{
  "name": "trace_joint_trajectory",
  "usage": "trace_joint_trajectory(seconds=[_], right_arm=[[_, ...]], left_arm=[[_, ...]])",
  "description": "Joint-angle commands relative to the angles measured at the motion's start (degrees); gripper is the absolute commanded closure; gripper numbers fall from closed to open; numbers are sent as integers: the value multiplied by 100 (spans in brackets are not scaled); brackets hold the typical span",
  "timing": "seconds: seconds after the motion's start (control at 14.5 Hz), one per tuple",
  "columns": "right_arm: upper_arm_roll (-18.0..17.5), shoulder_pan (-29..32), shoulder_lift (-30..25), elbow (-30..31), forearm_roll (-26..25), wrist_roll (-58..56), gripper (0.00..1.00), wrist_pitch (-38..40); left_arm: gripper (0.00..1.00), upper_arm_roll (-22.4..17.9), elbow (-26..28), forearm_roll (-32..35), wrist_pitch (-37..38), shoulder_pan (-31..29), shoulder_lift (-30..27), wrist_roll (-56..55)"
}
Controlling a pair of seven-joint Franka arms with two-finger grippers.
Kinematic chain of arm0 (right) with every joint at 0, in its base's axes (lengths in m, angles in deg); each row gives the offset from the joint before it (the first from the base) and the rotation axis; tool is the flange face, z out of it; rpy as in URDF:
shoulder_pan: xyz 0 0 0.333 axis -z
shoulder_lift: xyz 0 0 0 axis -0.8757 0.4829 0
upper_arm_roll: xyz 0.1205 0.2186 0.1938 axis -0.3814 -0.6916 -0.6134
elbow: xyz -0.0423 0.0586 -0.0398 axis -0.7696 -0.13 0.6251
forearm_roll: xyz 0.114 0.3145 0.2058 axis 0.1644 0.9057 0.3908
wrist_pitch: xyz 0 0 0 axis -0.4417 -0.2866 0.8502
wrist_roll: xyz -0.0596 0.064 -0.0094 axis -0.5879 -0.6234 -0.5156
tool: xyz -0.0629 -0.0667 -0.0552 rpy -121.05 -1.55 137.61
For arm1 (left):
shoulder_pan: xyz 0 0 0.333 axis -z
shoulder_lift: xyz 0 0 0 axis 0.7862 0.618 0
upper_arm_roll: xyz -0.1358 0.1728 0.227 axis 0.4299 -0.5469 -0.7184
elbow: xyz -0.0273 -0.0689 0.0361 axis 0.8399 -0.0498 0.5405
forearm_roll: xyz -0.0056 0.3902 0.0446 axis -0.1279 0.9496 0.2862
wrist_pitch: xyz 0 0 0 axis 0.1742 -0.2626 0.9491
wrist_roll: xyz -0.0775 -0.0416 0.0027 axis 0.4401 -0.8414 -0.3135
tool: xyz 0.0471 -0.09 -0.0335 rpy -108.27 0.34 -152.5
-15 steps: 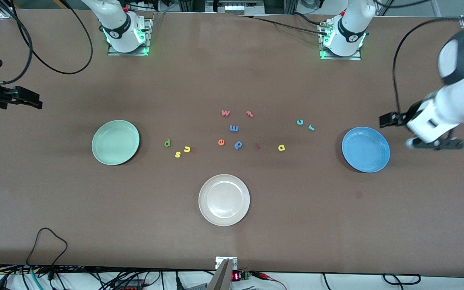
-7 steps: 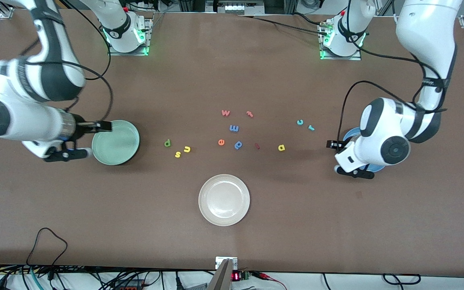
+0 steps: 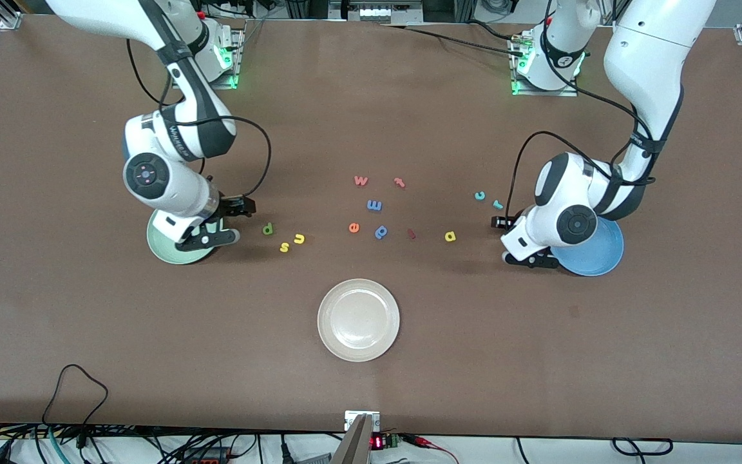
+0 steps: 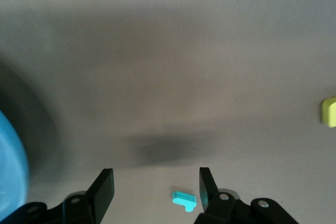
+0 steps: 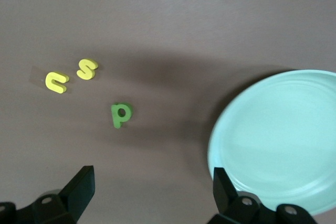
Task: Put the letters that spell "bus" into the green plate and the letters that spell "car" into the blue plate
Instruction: 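Lower the left gripper onto a cyan letter while the right gripper nears green p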
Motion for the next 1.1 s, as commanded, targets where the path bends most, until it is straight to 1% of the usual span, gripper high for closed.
trace_joint_trajectory(seconds=[0.0,0.28,0.34,0.41,0.55,0.62,0.89,1.03], right_arm=[[40,-290,194,128,83,-37,0,-487],[40,-361,686,67,56,-238,1,-1164],[40,-361,713,49,56,-422,5,-1235],[40,-343,714,23,56,-641,14,-1253],[40,-360,722,-4,56,-731,28,-1271],[40,-456,740,-13,56,-731,31,-1280],[49,-519,863,-22,56,-714,32,-1455],[57,-519,924,-22,48,-714,36,-1464]], left_arm=[[28,148,725,-98,-247,-72,-544,-173],[30,210,972,-98,-352,-55,-597,-260],[31,236,1017,-98,-431,-46,-597,-261],[31,341,1087,-106,-554,-72,-589,-278],[32,368,1184,-98,-765,-55,-562,-401],[32,368,1193,-98,-853,-46,-536,-410],[34,368,1237,-89,-968,-46,-474,-375],[36,368,1298,-89,-968,-55,-466,-349]])
